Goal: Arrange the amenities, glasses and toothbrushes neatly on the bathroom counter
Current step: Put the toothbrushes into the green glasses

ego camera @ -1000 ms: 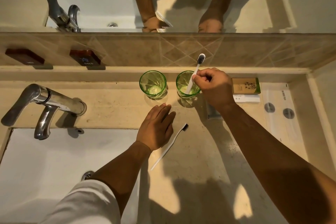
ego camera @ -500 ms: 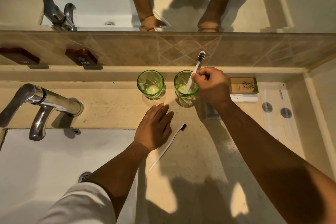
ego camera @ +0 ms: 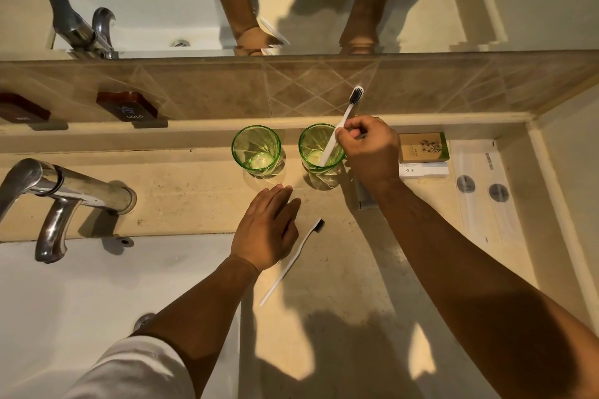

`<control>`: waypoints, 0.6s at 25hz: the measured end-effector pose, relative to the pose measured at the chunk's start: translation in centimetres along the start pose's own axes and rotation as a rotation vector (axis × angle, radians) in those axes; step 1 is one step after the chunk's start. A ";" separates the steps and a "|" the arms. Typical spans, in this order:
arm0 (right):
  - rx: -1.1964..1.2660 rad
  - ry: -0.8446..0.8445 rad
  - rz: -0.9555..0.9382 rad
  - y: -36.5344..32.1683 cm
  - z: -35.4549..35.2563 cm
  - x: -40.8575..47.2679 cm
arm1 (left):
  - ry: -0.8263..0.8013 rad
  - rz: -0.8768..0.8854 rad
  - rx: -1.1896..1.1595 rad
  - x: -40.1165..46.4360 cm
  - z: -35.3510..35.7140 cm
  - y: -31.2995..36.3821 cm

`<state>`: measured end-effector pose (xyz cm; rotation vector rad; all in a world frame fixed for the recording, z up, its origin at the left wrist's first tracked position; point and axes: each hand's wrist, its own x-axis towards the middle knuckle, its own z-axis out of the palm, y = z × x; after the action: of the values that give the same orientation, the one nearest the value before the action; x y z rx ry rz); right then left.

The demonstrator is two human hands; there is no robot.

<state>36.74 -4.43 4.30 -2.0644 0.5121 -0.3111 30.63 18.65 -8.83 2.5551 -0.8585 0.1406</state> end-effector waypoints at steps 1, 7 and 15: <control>0.006 -0.002 0.007 0.0 0.0 0.0 | -0.004 -0.002 0.003 0.0 -0.1 0.0; -0.002 -0.029 0.047 0.4 0.0 -0.2 | -0.006 0.004 0.002 0.1 -0.4 0.2; -0.021 -0.024 0.059 0.6 -0.4 -0.3 | -0.025 -0.004 0.009 0.1 -0.7 0.3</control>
<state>36.19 -4.88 3.94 -2.0671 0.5631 -0.2466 30.57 18.62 -8.09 2.5718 -0.8635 0.1117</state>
